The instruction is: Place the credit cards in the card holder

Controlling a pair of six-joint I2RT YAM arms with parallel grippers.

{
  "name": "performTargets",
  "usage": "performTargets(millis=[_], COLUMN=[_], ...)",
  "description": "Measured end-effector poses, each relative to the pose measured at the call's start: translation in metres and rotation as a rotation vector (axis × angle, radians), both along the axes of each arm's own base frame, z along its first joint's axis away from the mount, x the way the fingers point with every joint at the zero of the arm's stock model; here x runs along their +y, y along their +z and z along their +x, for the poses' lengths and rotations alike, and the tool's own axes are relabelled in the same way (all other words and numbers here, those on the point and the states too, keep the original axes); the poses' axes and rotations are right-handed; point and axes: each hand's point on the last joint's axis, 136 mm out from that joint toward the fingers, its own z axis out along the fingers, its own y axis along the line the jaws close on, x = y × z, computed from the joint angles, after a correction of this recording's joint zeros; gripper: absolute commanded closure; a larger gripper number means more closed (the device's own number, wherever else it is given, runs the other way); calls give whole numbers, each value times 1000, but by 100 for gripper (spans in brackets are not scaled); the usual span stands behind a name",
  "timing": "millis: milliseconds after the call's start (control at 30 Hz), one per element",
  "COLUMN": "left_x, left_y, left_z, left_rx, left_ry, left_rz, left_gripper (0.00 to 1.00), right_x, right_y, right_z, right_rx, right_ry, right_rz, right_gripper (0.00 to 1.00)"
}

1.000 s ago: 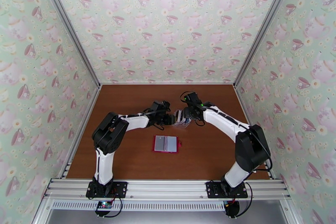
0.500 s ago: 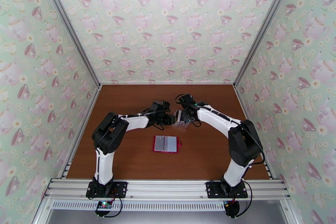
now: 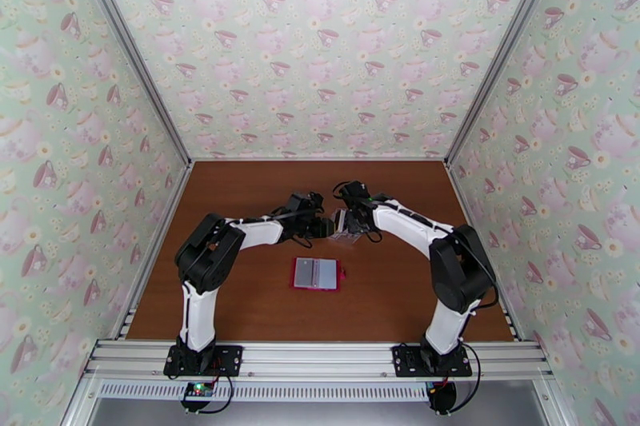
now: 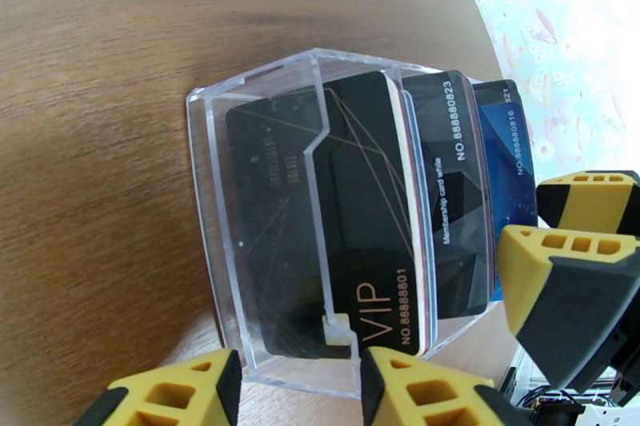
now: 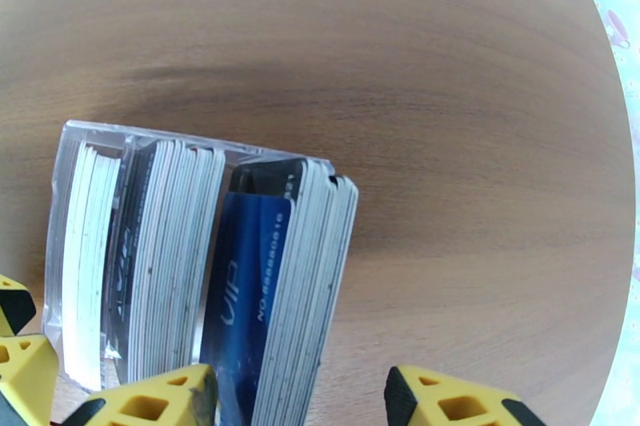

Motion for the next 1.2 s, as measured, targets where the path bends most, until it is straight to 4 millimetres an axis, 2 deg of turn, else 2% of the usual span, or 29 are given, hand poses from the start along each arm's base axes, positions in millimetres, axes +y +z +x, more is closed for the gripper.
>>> performTargets(millis=[667,1033,1200], left_x=[1,2,4], left_y=[0,0,0], left_z=[0,1,3], left_rx=[5,15,17], left_ry=[4,13,21], left_rz=[-14,-28,-29], left_gripper=[56,56,56], right_x=[-3,-7,-4], right_y=[2,14,15], right_z=[0,1,-1], right_rx=[-4,-17,-11], right_ry=[1,1,9], right_rz=[-25,-41,-28], right_gripper=[45,49,45])
